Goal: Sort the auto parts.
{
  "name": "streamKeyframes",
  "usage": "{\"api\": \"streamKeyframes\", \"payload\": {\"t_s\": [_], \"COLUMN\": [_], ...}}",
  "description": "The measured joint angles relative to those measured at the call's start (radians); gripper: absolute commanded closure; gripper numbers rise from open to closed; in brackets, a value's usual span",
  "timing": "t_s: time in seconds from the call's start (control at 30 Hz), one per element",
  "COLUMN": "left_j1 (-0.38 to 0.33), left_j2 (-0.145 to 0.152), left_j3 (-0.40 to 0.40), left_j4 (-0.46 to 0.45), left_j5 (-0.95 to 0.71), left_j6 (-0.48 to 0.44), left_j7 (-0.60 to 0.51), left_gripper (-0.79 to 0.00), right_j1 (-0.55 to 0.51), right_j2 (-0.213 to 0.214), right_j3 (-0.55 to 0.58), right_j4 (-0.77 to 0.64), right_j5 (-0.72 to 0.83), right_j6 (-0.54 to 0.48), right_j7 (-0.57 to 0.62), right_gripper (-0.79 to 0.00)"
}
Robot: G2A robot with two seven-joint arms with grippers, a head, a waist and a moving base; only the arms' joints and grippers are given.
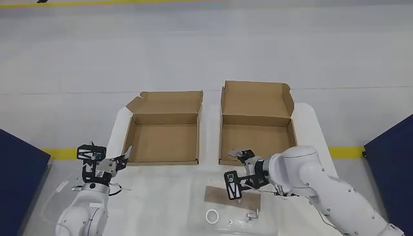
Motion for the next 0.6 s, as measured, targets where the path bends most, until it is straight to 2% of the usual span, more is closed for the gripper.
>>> {"api": "streamKeyframes", "payload": {"t_s": [0.3, 0.6], "left_j1": [0.0, 0.0], "left_j2": [0.0, 0.0], "left_j3": [0.0, 0.0], "left_j4": [0.0, 0.0], "left_j5": [0.0, 0.0], "left_j6": [0.0, 0.0], "left_j7": [0.0, 0.0], "left_gripper": [-0.785, -0.785], "right_j1": [0.272, 0.567], "right_j2": [0.025, 0.033], "right_j3": [-0.29, -0.638], "right_j4": [0.146, 0.139], "right_j5": [0.181, 0.51], "right_j6": [0.03, 0.281], "right_j7": [0.03, 0.282], "right_gripper": [-0.785, -0.785]}}
